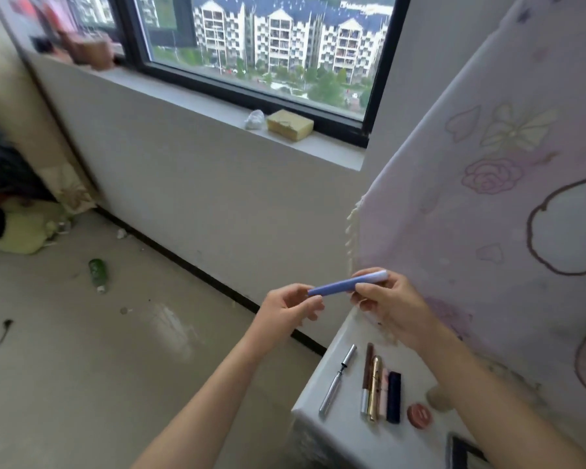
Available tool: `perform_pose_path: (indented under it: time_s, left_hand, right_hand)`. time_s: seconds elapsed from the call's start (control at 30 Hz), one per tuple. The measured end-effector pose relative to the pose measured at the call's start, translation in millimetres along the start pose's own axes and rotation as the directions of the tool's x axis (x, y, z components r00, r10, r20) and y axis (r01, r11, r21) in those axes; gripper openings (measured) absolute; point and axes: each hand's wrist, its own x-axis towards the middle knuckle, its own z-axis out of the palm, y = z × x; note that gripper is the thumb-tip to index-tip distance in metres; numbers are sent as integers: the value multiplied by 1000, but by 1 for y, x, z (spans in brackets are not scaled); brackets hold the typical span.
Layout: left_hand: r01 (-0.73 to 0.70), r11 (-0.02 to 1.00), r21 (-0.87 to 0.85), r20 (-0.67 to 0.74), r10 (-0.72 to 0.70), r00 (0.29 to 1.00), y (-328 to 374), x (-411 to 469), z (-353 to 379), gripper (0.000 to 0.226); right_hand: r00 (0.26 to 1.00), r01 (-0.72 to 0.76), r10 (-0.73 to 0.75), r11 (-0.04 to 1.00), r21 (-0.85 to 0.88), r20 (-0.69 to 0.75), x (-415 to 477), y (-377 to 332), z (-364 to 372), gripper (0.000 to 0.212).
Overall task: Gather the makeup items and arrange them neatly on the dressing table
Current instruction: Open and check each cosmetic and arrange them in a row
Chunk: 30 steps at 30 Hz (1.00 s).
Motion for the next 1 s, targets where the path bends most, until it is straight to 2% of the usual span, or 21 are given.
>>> perform_pose_path:
  time_s: [0.17,0.23,0.27,0.33,0.43,0.63,0.73,0.83,0.9,1.0]
  left_hand:
    - [-105,991,79,-23,107,994,21,-10,-13,22]
    - [-130,985,115,-57,137,989,19,-10,-20,29]
    - [-136,983,121,-73,145,987,18,-10,-23,30]
    - [-143,982,127,-87,155,984,17,-11,-29,30]
    - [-153,977,148,-85,167,982,16,-12,-34,23]
    - [-128,985,116,-49,135,990,17,-12,-44,14]
    - [-114,989,89,-53,119,991,15,-13,-47,16]
    - [-114,991,76,-52,118,992,14,-12,-45,19]
    - [-115,990,79,-46,119,992,15,-11,-44,19]
    - [-120,988,101,-16,122,992,15,-8,-44,21]
  right_hand:
    - [996,-20,20,1000,3,91,-3,-6,14,13]
    - [995,-51,47,998,46,83,-2,-9,17,4]
    - [997,-54,51,997,54,60,-1,-11,18,7]
    - [1000,-26,27,999,-42,16,0,-15,20,21]
    - [1000,26,-24,984,-179,10,1,-18,25,25]
    - [994,108,-109,975,-192,4,3,-16,30,22]
    - [988,149,-134,965,-217,80,2,-18,28,28]
    - [984,108,-70,965,-241,161,2,-21,27,22]
    - [992,35,0,959,-281,127,2,-22,30,8]
    - [999,29,-9,919,-394,52,3,-20,31,28]
